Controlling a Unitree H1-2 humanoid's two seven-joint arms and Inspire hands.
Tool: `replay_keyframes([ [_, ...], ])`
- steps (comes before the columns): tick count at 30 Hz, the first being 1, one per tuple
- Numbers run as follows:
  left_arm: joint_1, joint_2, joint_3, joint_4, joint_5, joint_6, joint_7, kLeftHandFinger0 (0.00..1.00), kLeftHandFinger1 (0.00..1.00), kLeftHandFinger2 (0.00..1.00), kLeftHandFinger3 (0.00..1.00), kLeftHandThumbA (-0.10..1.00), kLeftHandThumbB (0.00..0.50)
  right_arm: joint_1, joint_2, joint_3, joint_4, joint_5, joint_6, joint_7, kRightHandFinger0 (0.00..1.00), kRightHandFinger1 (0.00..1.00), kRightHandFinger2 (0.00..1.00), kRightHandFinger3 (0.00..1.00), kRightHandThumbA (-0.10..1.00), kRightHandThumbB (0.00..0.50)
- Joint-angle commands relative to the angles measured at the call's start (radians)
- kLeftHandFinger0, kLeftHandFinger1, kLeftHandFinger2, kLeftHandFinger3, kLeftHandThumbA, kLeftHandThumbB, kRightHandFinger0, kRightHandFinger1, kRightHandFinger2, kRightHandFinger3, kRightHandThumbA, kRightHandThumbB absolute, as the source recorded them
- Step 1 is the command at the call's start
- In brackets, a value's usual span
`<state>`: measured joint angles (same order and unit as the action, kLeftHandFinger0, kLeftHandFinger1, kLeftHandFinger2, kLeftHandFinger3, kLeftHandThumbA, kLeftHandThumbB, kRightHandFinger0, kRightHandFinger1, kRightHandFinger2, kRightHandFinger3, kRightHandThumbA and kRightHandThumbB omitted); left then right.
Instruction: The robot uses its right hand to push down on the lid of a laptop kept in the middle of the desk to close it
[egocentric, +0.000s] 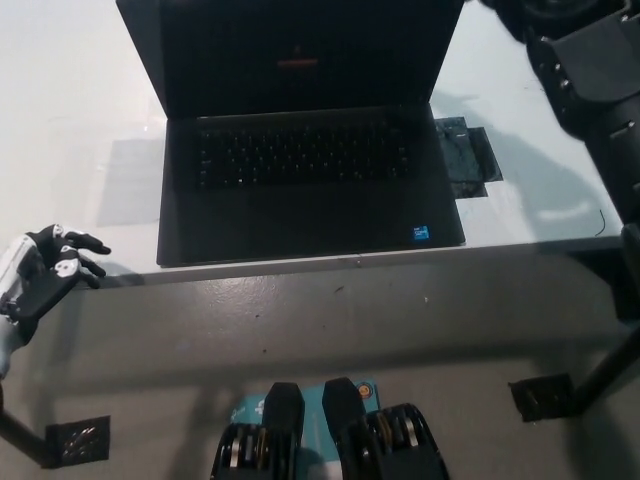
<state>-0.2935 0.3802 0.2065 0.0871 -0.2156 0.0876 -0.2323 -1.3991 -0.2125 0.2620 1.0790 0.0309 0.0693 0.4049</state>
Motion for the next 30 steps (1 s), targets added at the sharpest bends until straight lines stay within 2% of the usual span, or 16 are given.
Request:
replay_keyframes([
  [1,-0.037,0.04,-0.001,-0.02,0.008,-0.023,-0.01,0.4,0.41,0.49,0.58,-0.1,0.101,-0.034,-0.007,-0.024,-0.003,-0.034,-0.072,-0.027,1.0,1.0,0.93,0.97,0.37,0.386],
  [3,-0.032,0.042,-0.003,-0.026,0.011,-0.02,-0.01,0.41,0.42,0.48,0.56,-0.1,0.107,-0.016,-0.008,-0.035,0.001,-0.028,-0.072,-0.018,1.0,1.0,0.89,0.96,0.38,0.393],
  [5,-0.031,0.042,-0.003,-0.028,0.008,-0.019,-0.012,0.4,0.41,0.48,0.56,-0.1,0.106,-0.014,-0.009,-0.042,0.0,-0.03,-0.062,-0.015,1.0,1.0,0.9,0.96,0.38,0.394],
  [7,-0.033,0.041,-0.004,-0.04,0.014,0.001,-0.002,0.38,0.4,0.48,0.56,-0.1,0.109,-0.011,-0.013,-0.058,0.017,-0.025,-0.078,-0.017,1.0,1.0,0.88,0.94,0.38,0.42],
  [12,-0.033,0.041,-0.005,-0.035,0.013,-0.009,-0.002,0.38,0.41,0.49,0.56,-0.1,0.11,0.003,-0.021,-0.07,0.023,-0.039,-0.081,-0.021,1.0,0.93,0.87,0.97,0.39,0.395],
  [14,-0.037,0.041,0.0,-0.032,0.006,0.0,-0.002,0.39,0.41,0.49,0.56,-0.1,0.113,0.013,-0.024,-0.063,0.03,-0.056,-0.089,-0.029,1.0,1.0,0.91,0.99,0.4,0.412],
  [16,-0.035,0.038,0.003,-0.048,0.005,0.027,0.009,0.36,0.39,0.49,0.55,-0.1,0.111,0.033,-0.025,-0.068,0.023,-0.051,-0.086,-0.025,1.0,1.0,0.96,1.0,0.37,0.405],
  [18,-0.04,0.043,0.001,-0.038,0.016,-0.001,0.006,0.34,0.39,0.49,0.55,-0.1,0.109,0.044,-0.026,-0.067,0.016,-0.057,-0.079,-0.024,1.0,1.0,0.93,1.0,0.39,0.405],
  [20,-0.041,0.037,0.008,-0.05,0.005,0.031,0.014,0.33,0.38,0.49,0.55,-0.1,0.12,0.083,-0.032,-0.055,-0.038,-0.07,-0.043,-0.009,1.0,1.0,0.95,1.0,0.42,0.39],
  [24,-0.053,0.044,0.014,-0.049,-0.002,0.035,0.009,0.31,0.37,0.47,0.55,-0.1,0.113,0.158,-0.028,-0.081,-0.087,-0.045,-0.031,0.011,1.0,0.99,0.94,1.0,0.42,0.361],
  [27,-0.063,0.049,0.009,-0.046,0.006,0.037,0.006,0.33,0.38,0.49,0.57,-0.1,0.107,0.242,-0.014,-0.15,-0.164,0.016,0.038,0.008,1.0,0.97,0.94,1.0,0.31,0.37],
  [29,-0.063,0.051,0.008,-0.043,0.008,0.032,0.003,0.33,0.38,0.5,0.57,-0.1,0.108,0.274,-0.006,-0.174,-0.192,0.025,0.05,0.002,1.0,0.97,0.94,1.0,0.31,0.37],
  [30,-0.064,0.051,0.007,-0.039,0.01,0.02,0.002,0.32,0.38,0.5,0.57,-0.1,0.108,0.302,-0.002,-0.186,-0.228,0.03,0.067,-0.001,1.0,0.98,0.93,0.97,0.3,0.353],
])
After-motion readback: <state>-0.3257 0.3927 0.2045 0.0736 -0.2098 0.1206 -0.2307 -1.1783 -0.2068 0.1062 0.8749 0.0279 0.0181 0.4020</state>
